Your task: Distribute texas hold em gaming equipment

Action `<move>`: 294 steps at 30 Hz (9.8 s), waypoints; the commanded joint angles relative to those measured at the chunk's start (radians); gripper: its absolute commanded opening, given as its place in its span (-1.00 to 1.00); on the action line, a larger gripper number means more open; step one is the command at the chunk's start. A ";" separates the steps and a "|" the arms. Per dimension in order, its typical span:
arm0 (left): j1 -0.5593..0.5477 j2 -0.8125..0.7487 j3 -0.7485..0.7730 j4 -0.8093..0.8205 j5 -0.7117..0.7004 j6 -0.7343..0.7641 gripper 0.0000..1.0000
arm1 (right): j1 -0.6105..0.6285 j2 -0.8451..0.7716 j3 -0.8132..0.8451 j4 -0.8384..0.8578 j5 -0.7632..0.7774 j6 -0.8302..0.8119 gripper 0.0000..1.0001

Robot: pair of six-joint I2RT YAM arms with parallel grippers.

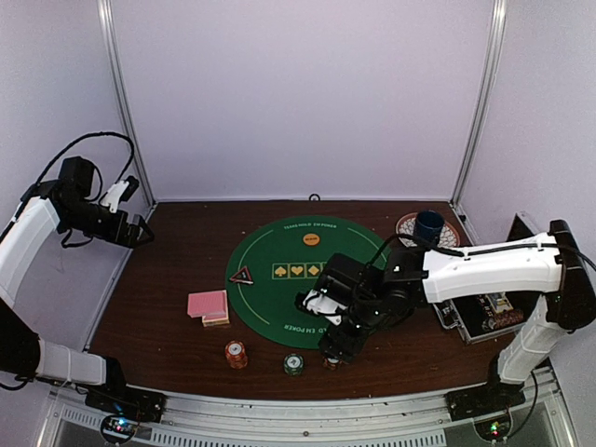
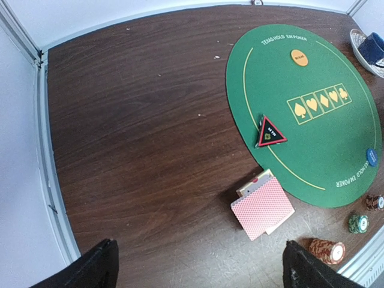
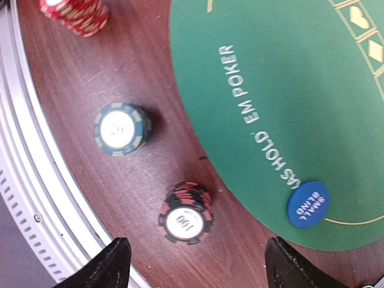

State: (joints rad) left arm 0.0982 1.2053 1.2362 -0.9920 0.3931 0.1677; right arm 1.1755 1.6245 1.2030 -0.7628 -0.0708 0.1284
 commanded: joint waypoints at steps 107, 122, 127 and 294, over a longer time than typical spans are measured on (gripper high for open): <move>0.002 -0.053 -0.031 -0.063 0.043 0.019 0.95 | -0.542 0.741 0.783 0.148 0.119 -0.016 -1.00; 0.003 -0.041 -0.028 -0.121 0.007 0.021 0.95 | -0.581 0.856 0.939 0.051 0.011 -0.008 -0.38; 0.003 -0.037 -0.026 -0.117 0.001 0.019 0.95 | -0.601 0.860 0.996 -0.003 -0.010 -0.002 -0.14; 0.003 -0.085 0.040 -0.150 0.112 0.120 0.95 | -0.020 0.134 0.130 -0.052 0.026 0.193 0.52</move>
State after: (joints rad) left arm 0.0982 1.1164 1.2392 -1.1370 0.4904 0.2790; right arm 1.1110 1.7958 1.4292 -0.8009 -0.0513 0.2615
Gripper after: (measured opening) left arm 0.975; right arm 0.757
